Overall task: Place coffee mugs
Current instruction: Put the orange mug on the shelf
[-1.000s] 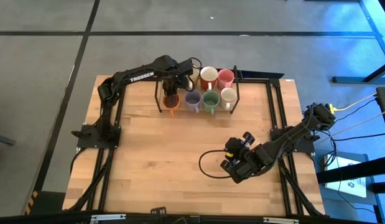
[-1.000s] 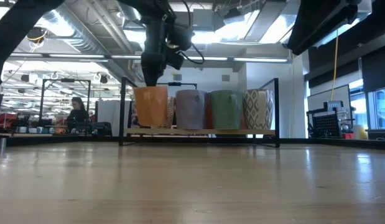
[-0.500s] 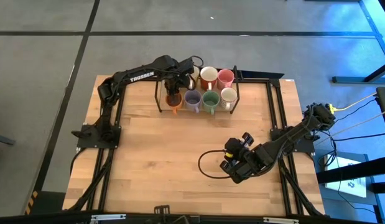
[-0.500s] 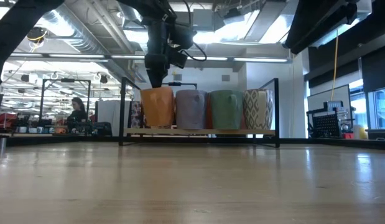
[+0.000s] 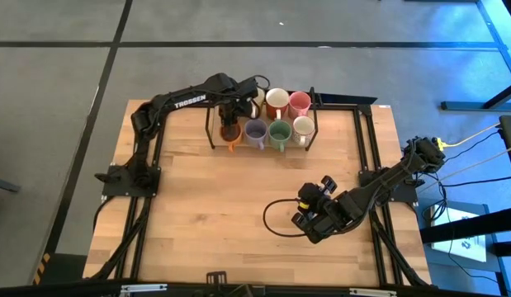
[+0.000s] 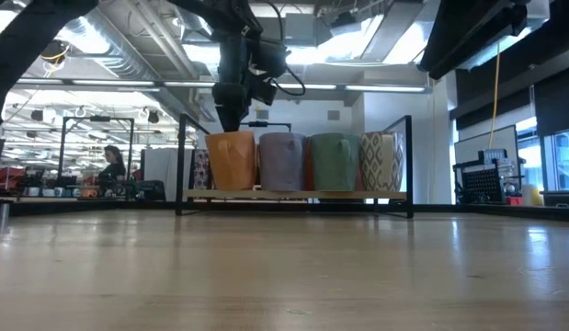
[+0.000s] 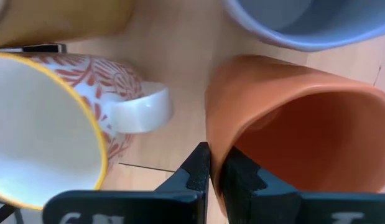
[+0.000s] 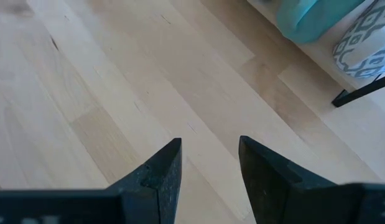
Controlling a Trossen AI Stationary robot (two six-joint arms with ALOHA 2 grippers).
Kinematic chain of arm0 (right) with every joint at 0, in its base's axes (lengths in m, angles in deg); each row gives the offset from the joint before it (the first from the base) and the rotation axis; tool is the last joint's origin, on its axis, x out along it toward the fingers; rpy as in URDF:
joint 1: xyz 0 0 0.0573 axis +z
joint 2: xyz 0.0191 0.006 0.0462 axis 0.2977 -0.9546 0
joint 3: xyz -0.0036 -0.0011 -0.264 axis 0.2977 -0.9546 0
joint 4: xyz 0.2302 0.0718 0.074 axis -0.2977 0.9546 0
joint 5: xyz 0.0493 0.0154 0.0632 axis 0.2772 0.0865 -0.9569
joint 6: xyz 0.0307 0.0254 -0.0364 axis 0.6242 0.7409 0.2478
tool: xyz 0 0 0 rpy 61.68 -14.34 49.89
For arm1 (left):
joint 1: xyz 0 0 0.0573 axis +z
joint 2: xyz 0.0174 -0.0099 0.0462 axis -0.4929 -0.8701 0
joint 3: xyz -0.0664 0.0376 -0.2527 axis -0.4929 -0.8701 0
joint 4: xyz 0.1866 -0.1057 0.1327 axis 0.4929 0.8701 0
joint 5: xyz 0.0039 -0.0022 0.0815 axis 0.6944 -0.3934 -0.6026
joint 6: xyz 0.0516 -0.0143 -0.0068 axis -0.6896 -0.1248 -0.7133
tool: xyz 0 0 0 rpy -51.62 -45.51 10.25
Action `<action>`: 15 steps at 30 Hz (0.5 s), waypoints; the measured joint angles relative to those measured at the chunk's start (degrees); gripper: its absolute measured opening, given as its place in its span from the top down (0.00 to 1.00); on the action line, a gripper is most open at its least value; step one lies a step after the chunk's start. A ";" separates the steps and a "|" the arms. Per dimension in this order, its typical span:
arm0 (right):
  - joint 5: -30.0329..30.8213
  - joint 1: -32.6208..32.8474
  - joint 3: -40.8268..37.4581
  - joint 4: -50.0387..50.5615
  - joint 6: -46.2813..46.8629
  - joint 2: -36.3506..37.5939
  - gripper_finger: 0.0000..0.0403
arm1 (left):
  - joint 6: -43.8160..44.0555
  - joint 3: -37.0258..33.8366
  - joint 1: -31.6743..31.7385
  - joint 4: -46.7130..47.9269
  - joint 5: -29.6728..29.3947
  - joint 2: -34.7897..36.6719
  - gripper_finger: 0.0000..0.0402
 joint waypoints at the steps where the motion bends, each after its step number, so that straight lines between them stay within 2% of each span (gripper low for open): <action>1: 0.00 0.00 0.00 -0.02 0.00 0.00 0.63 | -0.01 0.00 0.00 0.13 0.06 -0.29 0.95; 11: 0.00 0.00 0.00 -0.07 0.00 0.00 0.63 | 0.42 0.04 0.30 -0.66 -1.03 -0.85 0.95; 15: 0.22 0.01 0.00 -0.07 0.00 0.00 0.63 | -0.36 0.00 0.33 -1.40 -1.67 -1.01 0.91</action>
